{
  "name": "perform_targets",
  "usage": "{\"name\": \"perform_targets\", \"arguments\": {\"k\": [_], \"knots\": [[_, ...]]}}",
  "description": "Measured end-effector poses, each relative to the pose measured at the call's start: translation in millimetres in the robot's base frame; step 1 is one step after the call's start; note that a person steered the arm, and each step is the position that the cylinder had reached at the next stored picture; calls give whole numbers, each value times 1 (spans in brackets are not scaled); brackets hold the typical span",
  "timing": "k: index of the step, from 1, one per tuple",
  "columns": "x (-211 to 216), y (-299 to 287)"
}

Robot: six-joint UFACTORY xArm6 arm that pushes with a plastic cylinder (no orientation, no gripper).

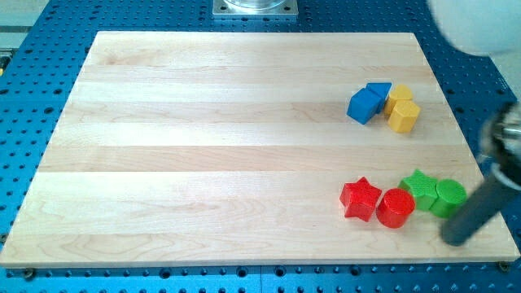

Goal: Move the red blocks towards the left

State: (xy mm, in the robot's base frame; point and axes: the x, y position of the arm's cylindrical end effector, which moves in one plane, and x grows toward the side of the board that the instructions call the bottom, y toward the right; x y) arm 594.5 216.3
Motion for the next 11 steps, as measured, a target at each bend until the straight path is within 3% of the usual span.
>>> {"name": "perform_targets", "arguments": {"k": [1,2,3,5,6,7,9,10,11], "knots": [[-13,-37],[-11,-137],[-44,-158],[-26,-117],[-64,-67],[-88,-92],[-83,-279],[-74,-346],[-45,-339]]}}
